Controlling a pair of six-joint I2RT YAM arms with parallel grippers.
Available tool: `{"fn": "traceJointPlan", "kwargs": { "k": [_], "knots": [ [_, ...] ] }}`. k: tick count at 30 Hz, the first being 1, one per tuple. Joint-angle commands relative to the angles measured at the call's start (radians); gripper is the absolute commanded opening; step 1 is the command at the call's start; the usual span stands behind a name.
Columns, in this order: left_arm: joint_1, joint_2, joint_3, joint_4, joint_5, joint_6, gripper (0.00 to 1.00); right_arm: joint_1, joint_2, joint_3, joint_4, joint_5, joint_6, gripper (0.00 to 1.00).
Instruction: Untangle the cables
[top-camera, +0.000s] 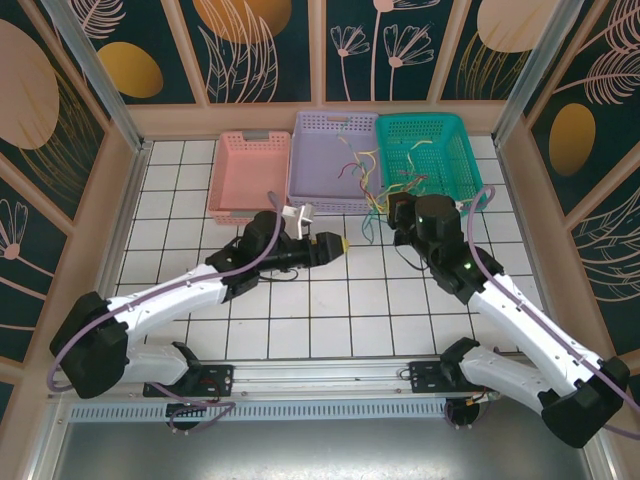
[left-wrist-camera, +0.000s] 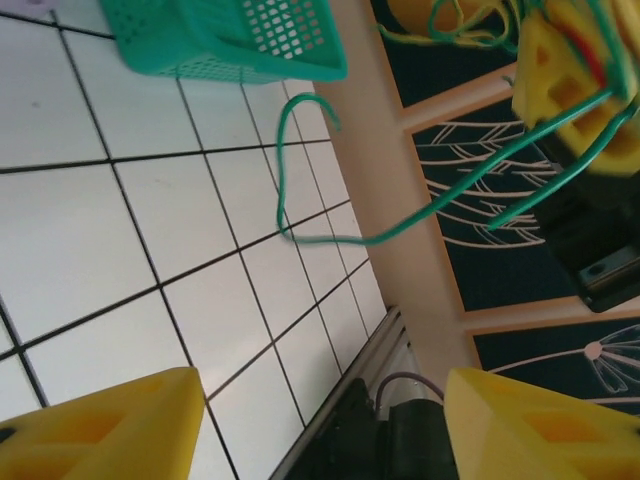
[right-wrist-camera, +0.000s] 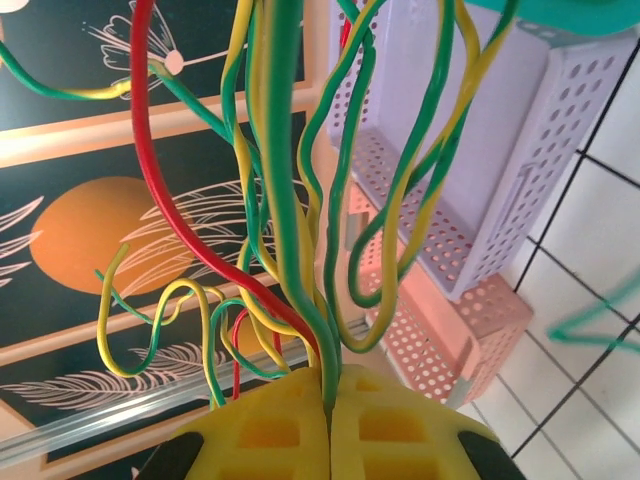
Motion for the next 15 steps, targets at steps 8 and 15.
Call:
{"fn": "traceJointPlan", "kwargs": {
  "k": [8,15],
  "knots": [
    [-0.068,0.056,0.008,0.254,-0.199,0.366,0.76,0.005,0.036,0.113,-0.059,-0.041,0.052,0.0],
    [-0.086,0.11,0.049,0.248,-0.239,0.468,0.83,0.005,0.034,0.131,-0.063,-0.053,0.077,0.0]
  ]
}}
